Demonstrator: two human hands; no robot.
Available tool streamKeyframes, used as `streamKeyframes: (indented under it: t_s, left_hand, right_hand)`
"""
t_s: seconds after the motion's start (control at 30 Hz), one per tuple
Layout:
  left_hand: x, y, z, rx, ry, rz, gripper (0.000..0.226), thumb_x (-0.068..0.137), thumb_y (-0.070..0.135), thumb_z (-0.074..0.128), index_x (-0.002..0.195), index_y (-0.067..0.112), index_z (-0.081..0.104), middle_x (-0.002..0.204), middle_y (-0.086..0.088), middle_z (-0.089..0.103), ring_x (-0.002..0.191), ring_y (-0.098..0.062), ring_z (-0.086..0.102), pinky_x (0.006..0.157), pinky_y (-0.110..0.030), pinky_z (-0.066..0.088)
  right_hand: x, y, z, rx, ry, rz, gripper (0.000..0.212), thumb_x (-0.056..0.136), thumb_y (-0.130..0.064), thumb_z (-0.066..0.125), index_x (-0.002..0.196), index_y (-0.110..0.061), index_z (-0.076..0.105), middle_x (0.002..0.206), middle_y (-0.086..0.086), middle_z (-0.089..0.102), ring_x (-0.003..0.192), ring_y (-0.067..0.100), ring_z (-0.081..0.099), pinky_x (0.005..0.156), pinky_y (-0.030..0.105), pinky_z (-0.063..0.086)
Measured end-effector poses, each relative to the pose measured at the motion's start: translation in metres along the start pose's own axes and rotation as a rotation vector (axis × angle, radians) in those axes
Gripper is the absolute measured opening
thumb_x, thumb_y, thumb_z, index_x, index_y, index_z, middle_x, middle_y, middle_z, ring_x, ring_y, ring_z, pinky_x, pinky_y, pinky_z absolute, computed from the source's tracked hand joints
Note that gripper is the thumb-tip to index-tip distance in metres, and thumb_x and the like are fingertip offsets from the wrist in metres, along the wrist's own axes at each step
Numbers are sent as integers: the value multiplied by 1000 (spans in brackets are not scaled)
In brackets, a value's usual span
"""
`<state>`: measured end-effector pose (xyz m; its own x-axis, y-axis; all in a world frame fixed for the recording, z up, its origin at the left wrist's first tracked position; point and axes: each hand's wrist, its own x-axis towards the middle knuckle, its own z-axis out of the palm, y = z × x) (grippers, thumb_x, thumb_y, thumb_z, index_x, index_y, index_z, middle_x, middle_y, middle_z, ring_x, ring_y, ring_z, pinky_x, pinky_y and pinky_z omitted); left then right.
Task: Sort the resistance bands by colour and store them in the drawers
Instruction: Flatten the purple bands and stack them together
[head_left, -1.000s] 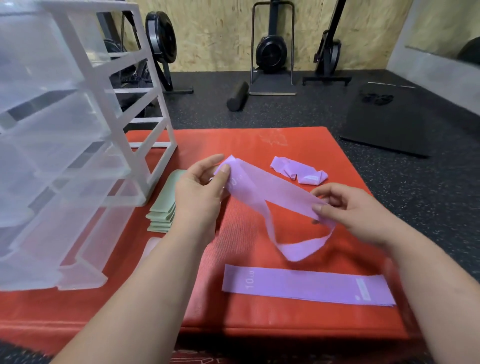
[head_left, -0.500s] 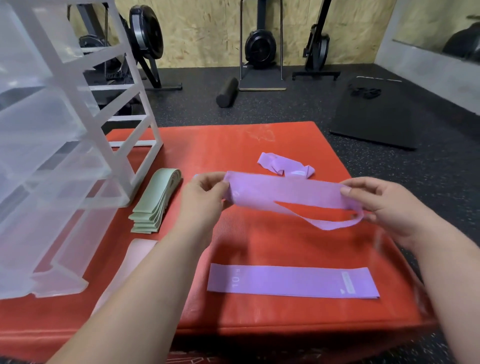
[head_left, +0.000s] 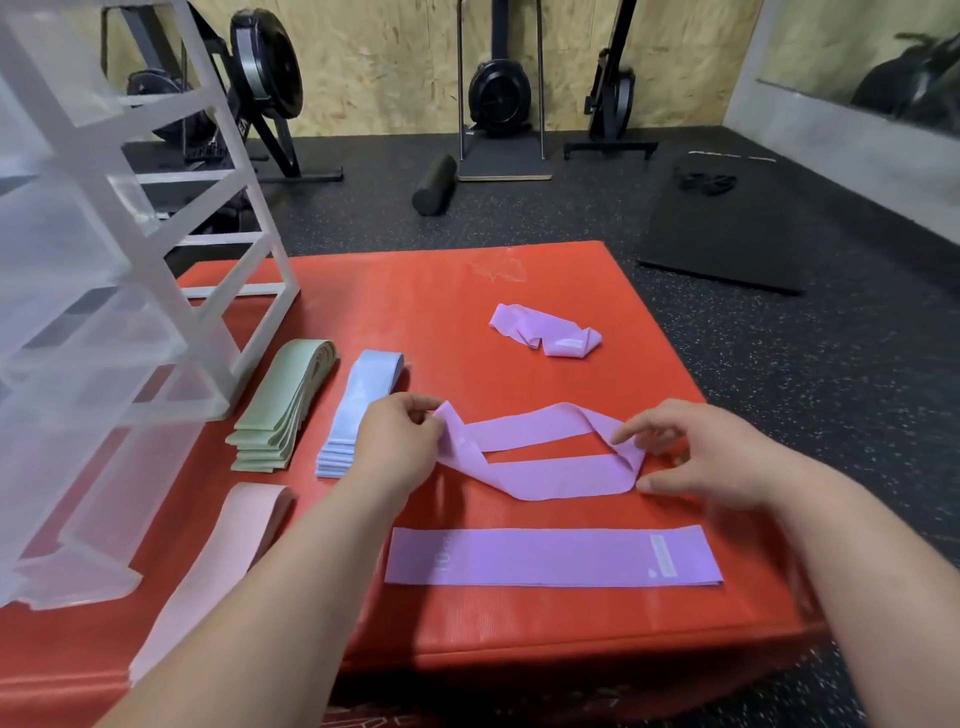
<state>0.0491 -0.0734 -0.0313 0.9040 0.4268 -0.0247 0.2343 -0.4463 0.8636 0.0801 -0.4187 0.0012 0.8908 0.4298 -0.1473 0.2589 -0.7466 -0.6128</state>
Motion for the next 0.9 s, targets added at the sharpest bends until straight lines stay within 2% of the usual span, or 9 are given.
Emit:
streamKeyframes:
  t_s: [0.1,0.2,0.3,0.4,0.47,0.53,0.63,0.73,0.9]
  left_hand:
    - [-2,1,1,-8,-8,5,22,94,9,66,102,23,80,86,2,77,73,-14,67,73,-29,55]
    - [-1,0,1,-19,-21,-2,20,93,10,66,96,24,81,85,3,78,74,-15,69,72,-29,56]
    - [1,-1,-1,-76,-34,-16,15,95,18,69,89,22,81,81,2,79,78,-21,76,80,-40,64]
    - [4,-4,-2,-201,-31,-70,13,95,19,69,86,18,79,76,-1,78,71,-24,75,86,-53,64]
    - [6,-4,-4,-298,-28,-105,12,92,19,71,84,17,78,73,0,75,70,-22,71,89,-56,64]
    - [5,-2,-4,-370,-54,-133,10,95,12,70,86,12,76,75,-5,71,71,-21,68,90,-55,64]
    - [1,2,-2,-393,-97,-157,12,99,1,66,89,5,71,79,-13,71,71,-22,69,88,-51,65]
    - [-1,-2,1,-291,-89,-131,9,96,2,69,90,7,73,89,-20,78,74,-25,74,81,-48,67]
    - [-1,-8,0,-107,-96,-106,11,90,10,72,90,19,78,78,-4,80,74,-25,80,80,-50,67]
  right_hand:
    - [5,0,15,-109,120,-1,46,70,-33,95,107,-45,70,100,-16,67,89,-1,66,84,18,52]
    - [7,-3,18,-185,198,25,26,76,-39,91,92,-39,72,90,-13,67,78,3,64,78,27,54]
    - [9,0,12,-229,257,74,14,85,-42,83,78,-37,73,85,-14,69,79,4,64,78,33,52]
    - [8,4,-2,152,350,97,9,94,-33,78,87,-27,76,83,-7,77,75,10,68,76,34,55]
    - [3,0,-11,474,404,132,8,97,-24,74,96,-17,77,86,8,78,72,14,66,73,35,57]
    - [-1,0,-16,603,447,188,11,99,-21,71,100,-12,78,89,15,77,72,17,64,66,33,57]
    - [-1,8,-14,532,427,277,15,99,-24,71,99,-11,78,75,17,71,63,22,59,55,31,52]
    - [3,20,-5,342,362,366,18,99,-30,71,93,-14,77,67,13,74,58,28,63,61,40,54]
    - [4,21,-1,82,327,418,34,97,-47,66,78,-20,74,67,-3,76,60,21,74,70,50,65]
